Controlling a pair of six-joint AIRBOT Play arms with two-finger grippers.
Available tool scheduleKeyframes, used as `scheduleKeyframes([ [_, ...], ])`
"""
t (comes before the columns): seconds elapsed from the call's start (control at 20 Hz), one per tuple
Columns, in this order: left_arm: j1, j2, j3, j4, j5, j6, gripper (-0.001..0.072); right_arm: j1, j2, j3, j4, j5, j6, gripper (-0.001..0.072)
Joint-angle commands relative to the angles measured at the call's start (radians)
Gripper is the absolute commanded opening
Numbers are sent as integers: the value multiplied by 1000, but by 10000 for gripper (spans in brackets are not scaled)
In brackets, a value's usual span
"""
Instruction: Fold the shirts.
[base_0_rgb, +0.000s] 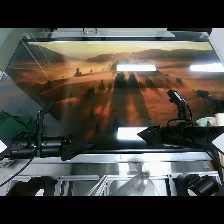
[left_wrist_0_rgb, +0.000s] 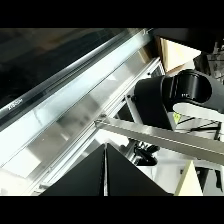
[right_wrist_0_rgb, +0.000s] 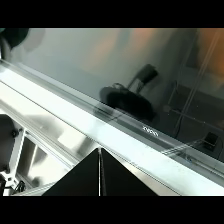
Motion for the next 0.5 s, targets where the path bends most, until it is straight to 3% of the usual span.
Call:
scheduleKeyframes([
  [0.0,-1,1,0,1,-1,0,30,1,0,0,0,0,1,34],
  [0.15,25,1,6,7,19,-1,11,1,0,0,0,0,0,33],
  [0.3,236,1,164,248,-69,-19,14,1,0,0,0,0,0,33],
  [0.35,337,1,235,367,-111,-28,134,1,0,0,0,0,1,33],
  [0.4,455,1,310,500,-138,-29,452,1,0,0,0,0,0,33],
  [0.45,578,1,370,616,-135,-49,715,1,0,0,0,0,0,33],
])
